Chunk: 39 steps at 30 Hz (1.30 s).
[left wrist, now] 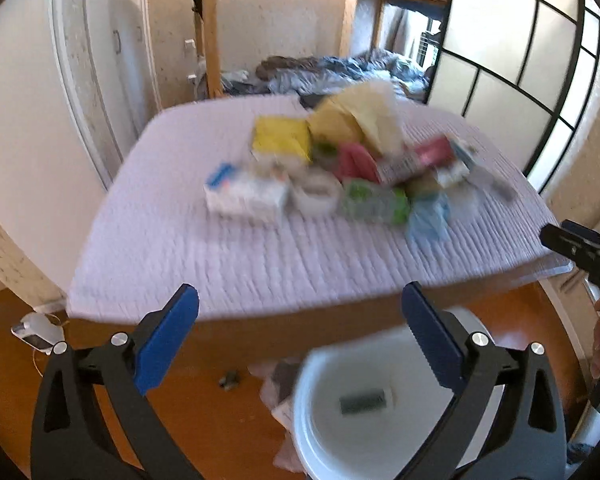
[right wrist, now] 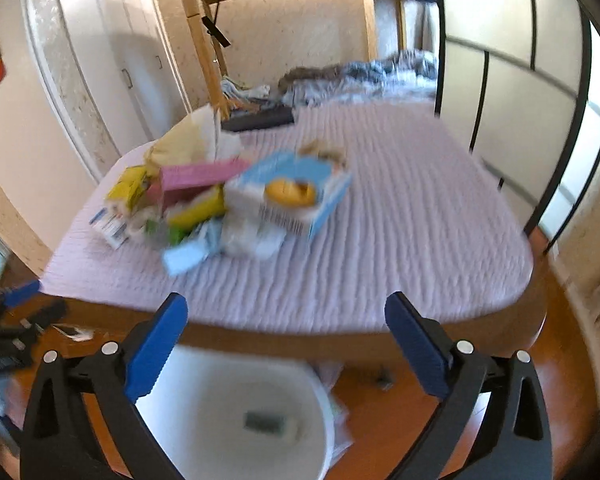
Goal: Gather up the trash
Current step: 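Grasp the blue duck-print box with the right gripper while the left grasps the yellow package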
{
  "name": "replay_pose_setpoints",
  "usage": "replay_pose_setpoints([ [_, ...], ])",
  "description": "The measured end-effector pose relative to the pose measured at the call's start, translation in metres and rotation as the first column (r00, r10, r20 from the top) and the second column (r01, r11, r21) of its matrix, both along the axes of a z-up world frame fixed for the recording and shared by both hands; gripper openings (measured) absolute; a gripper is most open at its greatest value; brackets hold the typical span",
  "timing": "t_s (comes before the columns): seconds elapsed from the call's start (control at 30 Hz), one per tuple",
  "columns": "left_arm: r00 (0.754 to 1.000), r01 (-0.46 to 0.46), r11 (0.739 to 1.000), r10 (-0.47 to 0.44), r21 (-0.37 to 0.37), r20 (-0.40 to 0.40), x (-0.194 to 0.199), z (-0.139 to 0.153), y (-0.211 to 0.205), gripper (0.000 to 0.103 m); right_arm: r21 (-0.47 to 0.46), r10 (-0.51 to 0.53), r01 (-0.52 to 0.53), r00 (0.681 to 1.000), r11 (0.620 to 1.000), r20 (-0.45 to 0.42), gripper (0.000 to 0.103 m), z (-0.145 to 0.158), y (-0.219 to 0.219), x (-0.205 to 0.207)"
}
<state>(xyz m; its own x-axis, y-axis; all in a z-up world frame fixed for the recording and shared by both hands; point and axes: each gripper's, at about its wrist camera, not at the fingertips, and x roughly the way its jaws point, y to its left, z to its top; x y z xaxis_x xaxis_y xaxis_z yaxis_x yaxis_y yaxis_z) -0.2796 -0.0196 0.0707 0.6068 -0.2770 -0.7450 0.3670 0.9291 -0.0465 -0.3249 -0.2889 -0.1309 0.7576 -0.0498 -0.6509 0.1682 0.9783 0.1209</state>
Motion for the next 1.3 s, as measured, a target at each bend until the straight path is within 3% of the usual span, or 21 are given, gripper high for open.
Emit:
replay_pose_setpoints([
  [0.17, 0.999, -0.01, 1.0, 0.009, 0.018, 0.047, 0.039, 0.006, -0.004, 0.102, 0.043, 0.007, -0.006, 1.0, 0.999, -0.025, 0.099, -0.003, -0.011, 0.041],
  [0.37, 1.0, 0.008, 1.0, -0.008, -0.009, 0.006, 0.093, -0.002, -0.011, 0.102, 0.062, 0.017, -0.014, 0.999, 0.998, -0.04, 0.099, -0.014, -0.008, 0.08],
  [0.53, 1.0, 0.021, 1.0, -0.021, -0.017, -0.013, 0.124, -0.007, -0.018, 0.102, 0.144, 0.013, -0.005, 0.999, 0.99, -0.053, 0.099, -0.017, -0.017, 0.102],
  [0.83, 0.998, 0.049, 0.999, -0.049, 0.003, -0.051, 0.157, -0.023, -0.036, 0.102, 0.204, -0.034, 0.054, 0.994, 0.977, -0.102, 0.099, -0.028, -0.024, 0.135],
  [1.07, 0.996, 0.049, 0.999, -0.049, -0.003, -0.074, 0.166, -0.029, -0.035, 0.101, 0.271, -0.036, 0.06, 0.995, 0.961, -0.093, 0.098, -0.034, -0.036, 0.139],
  [1.23, 0.995, 0.042, 0.999, -0.04, 0.018, -0.088, 0.169, -0.037, -0.035, 0.083, 0.263, -0.04, 0.06, 0.996, 0.963, -0.083, 0.097, -0.033, -0.038, 0.129],
  [1.3, 0.995, 0.051, 0.999, -0.05, 0.013, -0.082, 0.168, -0.037, -0.034, 0.067, 0.263, -0.04, 0.059, 0.996, 0.963, -0.08, 0.097, -0.032, -0.037, 0.125],
])
